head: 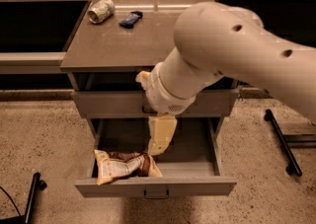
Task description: Pick brown chip bag from middle drawer and place on counter
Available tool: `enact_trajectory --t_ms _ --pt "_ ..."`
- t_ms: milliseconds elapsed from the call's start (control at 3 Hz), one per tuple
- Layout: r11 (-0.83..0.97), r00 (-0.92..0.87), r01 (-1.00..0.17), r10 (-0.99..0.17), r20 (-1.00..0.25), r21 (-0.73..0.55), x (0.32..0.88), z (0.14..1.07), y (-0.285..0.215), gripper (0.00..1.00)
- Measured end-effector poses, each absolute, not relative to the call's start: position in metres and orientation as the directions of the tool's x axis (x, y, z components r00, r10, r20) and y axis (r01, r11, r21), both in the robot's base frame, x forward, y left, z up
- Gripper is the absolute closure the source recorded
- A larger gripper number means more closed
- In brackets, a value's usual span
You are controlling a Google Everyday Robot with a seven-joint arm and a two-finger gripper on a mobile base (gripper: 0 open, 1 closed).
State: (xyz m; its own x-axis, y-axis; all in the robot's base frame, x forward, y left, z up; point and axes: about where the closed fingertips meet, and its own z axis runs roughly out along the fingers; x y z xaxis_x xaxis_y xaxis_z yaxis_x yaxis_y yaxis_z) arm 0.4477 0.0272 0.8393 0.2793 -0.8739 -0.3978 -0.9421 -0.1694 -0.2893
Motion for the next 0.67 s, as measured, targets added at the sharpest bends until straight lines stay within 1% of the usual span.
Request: enact_trajectory --t_ms 333,667 --pt "-0.184 0.297 -0.940 -0.856 -0.423 -0.287 0.449 0.839 0.032 0.00" --pt "-0.273 0.369 -0.929 -0.746 -0.555 -0.251 0.455 0.765 0.091 0.00"
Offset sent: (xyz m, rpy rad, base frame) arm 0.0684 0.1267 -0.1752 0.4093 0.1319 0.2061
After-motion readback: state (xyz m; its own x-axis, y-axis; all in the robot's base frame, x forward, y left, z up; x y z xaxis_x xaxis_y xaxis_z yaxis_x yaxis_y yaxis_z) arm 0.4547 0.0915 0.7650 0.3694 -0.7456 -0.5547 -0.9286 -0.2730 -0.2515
